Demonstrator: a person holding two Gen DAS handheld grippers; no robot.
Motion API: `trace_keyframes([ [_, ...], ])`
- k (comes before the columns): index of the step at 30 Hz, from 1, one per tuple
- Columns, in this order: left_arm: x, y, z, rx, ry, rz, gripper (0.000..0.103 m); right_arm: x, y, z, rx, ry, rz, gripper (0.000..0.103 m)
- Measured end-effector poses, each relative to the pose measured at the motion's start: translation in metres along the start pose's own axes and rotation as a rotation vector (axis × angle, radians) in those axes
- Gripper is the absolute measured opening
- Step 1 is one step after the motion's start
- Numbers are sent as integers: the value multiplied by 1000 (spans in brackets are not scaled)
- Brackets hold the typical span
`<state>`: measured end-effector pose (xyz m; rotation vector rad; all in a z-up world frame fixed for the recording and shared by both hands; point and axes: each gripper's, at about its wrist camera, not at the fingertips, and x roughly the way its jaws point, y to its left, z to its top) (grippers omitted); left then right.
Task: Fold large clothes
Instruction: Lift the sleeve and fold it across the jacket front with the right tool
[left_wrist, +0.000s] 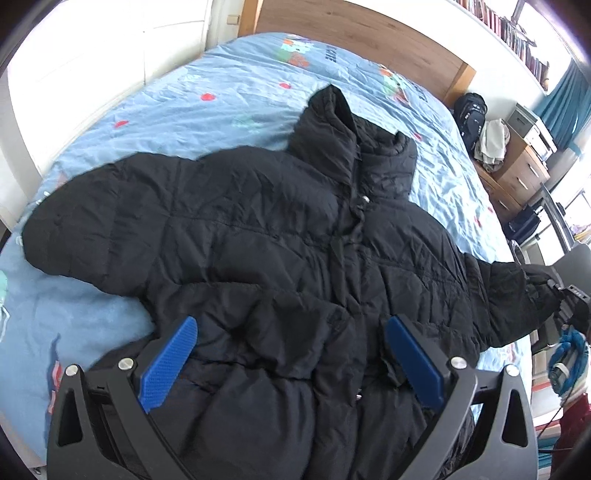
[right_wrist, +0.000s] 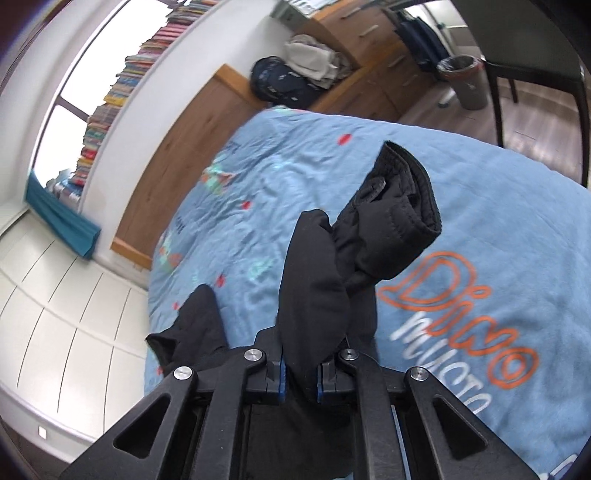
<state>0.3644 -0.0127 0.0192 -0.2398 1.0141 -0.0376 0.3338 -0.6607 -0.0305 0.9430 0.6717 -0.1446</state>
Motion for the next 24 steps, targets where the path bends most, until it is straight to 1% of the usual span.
trace_keyframes([
  [3,-8,14,4,-13,-7,9,103,-5,32,-11,-59,17,34,11],
  [7,-16,40,7,-55,12,8,103,-9,73,-35,-139,58,80,11],
  [11,-27,65,6,-86,11,9,103,-5,112,-64,-213,108,112,11],
  [15,-38,87,4,-105,-2,27,103,6,149,-94,-281,165,138,11],
  [19,-48,110,0,-129,-13,40,103,18,177,-128,-358,227,147,11],
  [24,-53,132,-8,-154,-13,60,103,31,189,-176,-450,332,139,11],
])
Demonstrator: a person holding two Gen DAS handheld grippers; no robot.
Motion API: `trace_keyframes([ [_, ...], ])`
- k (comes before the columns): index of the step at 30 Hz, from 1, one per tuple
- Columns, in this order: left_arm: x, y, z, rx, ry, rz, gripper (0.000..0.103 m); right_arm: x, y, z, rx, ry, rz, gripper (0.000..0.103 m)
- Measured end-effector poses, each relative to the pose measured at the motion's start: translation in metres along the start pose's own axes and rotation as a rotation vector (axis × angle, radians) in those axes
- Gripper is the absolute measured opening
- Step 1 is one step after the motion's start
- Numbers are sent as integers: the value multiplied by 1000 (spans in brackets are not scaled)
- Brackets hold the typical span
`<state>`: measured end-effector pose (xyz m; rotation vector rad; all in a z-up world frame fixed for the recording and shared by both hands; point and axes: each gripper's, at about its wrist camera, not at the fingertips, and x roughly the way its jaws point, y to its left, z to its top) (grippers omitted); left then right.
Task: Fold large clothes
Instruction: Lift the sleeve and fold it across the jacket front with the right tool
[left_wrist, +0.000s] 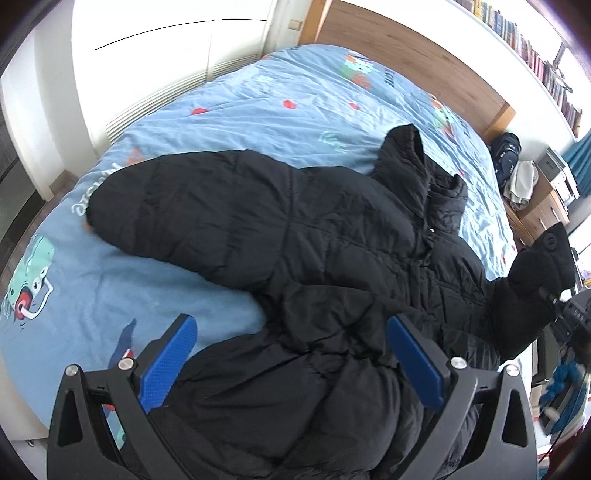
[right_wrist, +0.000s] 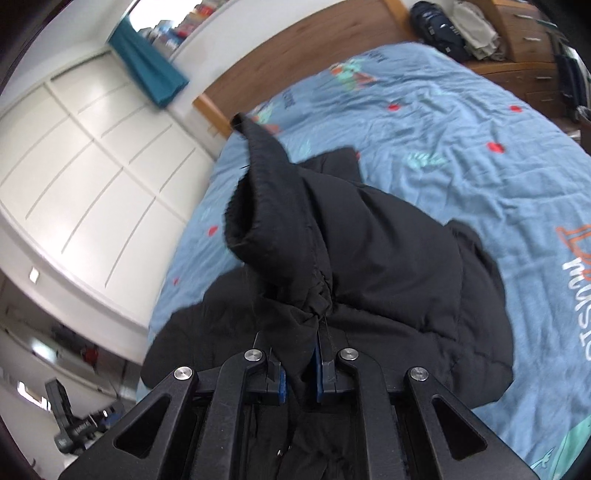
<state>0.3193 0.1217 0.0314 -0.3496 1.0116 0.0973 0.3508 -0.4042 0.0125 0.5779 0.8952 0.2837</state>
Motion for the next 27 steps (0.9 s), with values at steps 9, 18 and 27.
trace_keyframes([
  [9,1,15,-8,-22,-5,31,103,45,33,-83,-145,225,-25,12],
  [18,2,-1,-11,-6,-22,29,103,76,29,-136,-293,347,-145,12],
  [27,16,-34,-17,76,43,28,103,69,43,-149,-345,366,-77,55],
])
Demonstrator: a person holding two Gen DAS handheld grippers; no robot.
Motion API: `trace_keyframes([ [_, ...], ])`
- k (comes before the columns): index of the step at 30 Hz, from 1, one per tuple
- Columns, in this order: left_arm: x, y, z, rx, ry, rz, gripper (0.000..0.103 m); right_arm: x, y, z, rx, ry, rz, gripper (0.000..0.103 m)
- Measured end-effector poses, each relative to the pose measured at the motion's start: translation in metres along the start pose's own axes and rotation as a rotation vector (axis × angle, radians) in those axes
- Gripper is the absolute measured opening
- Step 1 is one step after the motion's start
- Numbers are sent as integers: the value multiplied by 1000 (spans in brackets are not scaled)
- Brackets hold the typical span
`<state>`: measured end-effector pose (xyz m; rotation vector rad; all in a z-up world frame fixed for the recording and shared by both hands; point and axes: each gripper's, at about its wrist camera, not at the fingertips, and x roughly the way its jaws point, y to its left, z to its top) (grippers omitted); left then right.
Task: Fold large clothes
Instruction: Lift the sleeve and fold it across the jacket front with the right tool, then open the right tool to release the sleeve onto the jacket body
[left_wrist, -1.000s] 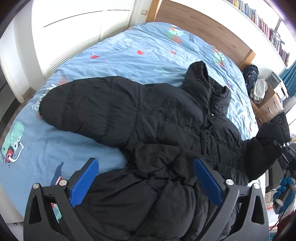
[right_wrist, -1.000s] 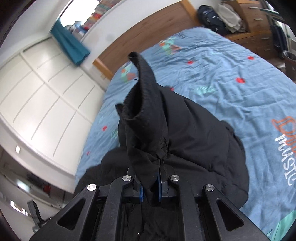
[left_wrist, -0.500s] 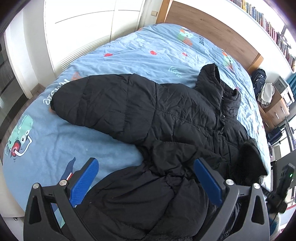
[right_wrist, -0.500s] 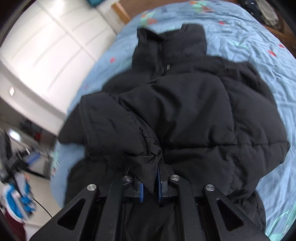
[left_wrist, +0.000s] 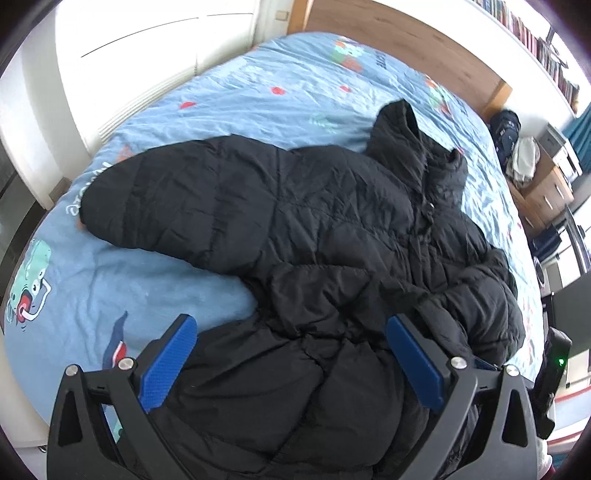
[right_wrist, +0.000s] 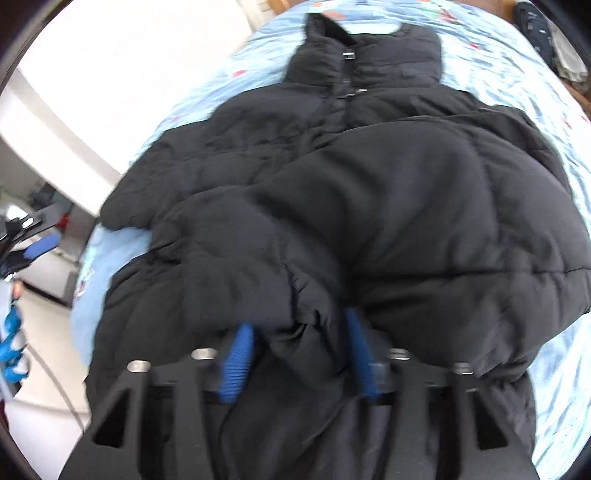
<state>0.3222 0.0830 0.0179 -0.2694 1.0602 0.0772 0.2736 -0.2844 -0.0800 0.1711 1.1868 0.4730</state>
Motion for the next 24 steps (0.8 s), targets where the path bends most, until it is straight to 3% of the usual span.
trace_keyframes([
  [6,3,-41,-5,56,2,-19,103,-27,9,-10,-49,-16,60,55],
  [10,10,-72,-11,76,8,-37,103,-58,-21,-3,-24,-81,23,55],
  [14,25,-114,-19,102,16,-73,103,-88,-67,15,-3,-136,-79,55],
  [19,53,-179,-31,172,-10,-74,103,-88,-112,36,-7,-138,-164,55],
  [24,97,-222,-42,223,0,-35,103,-65,-137,46,-6,-112,-176,55],
])
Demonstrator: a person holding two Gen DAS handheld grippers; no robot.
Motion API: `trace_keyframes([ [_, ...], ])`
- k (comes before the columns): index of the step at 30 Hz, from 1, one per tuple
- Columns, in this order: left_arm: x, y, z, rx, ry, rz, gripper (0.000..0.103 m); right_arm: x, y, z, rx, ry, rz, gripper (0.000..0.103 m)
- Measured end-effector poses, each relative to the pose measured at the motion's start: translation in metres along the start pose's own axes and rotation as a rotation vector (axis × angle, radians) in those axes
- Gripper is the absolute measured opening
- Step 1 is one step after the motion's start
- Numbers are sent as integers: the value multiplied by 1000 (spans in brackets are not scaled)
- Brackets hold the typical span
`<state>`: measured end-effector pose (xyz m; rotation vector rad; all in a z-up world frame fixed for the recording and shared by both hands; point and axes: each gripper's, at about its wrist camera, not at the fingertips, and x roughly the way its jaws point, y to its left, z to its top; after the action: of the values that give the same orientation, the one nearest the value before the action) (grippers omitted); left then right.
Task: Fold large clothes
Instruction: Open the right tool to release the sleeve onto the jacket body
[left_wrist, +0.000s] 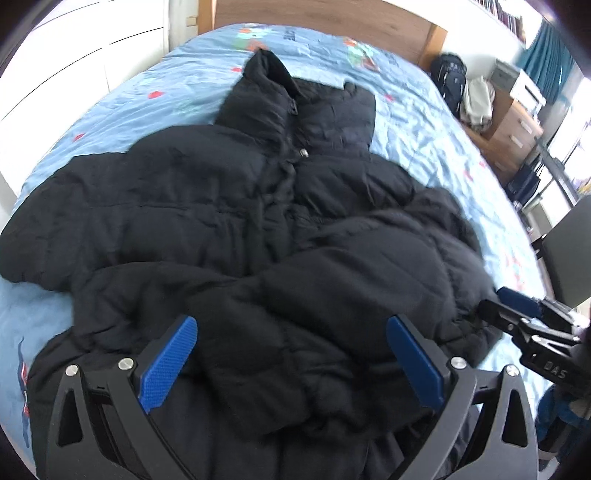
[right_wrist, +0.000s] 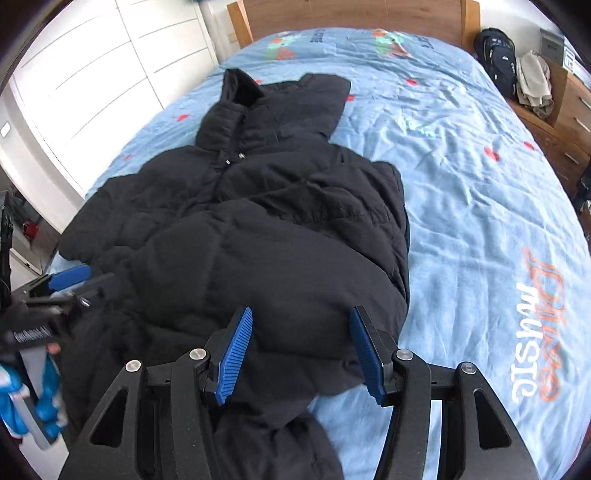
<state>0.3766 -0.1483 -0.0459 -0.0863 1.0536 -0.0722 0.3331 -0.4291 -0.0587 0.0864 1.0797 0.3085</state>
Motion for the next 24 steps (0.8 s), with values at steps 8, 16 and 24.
trace_keyframes([
  [8,75,-6,-20,16,60,75,103,58,-9,-16,11,68,-3,56],
  [16,76,-5,-15,20,92,70,103,61,-5,-11,11,102,-30,56],
  [24,38,-4,18,7,5,37,103,20,5,28,15,-3,-46,57],
])
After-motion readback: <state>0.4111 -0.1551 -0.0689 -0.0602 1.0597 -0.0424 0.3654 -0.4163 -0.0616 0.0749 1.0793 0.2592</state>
